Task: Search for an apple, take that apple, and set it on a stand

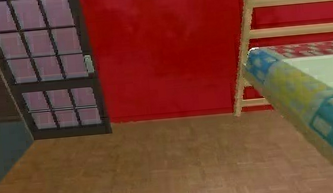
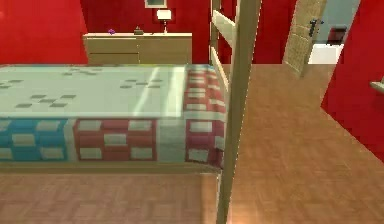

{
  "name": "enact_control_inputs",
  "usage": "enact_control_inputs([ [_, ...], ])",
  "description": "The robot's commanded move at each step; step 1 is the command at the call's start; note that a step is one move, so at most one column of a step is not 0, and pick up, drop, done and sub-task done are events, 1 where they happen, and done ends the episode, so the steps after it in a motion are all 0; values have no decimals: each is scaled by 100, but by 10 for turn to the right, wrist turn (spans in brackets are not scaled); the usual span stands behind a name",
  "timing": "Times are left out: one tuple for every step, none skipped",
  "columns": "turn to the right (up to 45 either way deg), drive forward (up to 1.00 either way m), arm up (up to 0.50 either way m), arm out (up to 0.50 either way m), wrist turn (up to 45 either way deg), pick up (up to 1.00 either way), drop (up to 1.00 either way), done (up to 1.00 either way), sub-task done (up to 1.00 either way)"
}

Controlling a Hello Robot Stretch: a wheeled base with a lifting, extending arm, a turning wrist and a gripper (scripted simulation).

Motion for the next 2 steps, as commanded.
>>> enact_control_inputs([
  [-270, 0, 0, 0, 0, 0, 0, 0, 0],
  [0, 100, 0, 0, 0, 0, 0, 0, 0],
])
